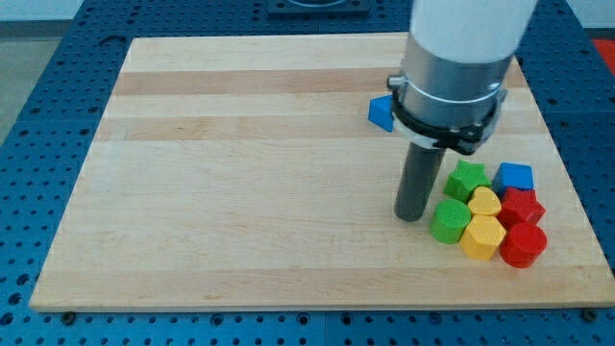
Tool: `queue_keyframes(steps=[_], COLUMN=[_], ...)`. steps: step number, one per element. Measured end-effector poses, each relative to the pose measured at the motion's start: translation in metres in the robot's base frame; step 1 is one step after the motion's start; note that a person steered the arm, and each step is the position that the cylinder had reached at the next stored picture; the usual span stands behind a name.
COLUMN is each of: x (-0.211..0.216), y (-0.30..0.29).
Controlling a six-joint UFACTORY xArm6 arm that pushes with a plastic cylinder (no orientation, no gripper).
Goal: Slide the blue triangle slightly down
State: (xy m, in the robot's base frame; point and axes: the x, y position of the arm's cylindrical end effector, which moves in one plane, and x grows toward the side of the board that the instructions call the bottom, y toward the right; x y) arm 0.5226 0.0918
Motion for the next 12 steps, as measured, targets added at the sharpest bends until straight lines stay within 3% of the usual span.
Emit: queue_keyframes(steps=[3, 6, 7, 10, 11, 12], x=[0.010, -0.110, -0.150, -0.223, -0.211, -0.168], y=[-0.018, -0.014, 0.024, 0.031, 0.009, 0.007])
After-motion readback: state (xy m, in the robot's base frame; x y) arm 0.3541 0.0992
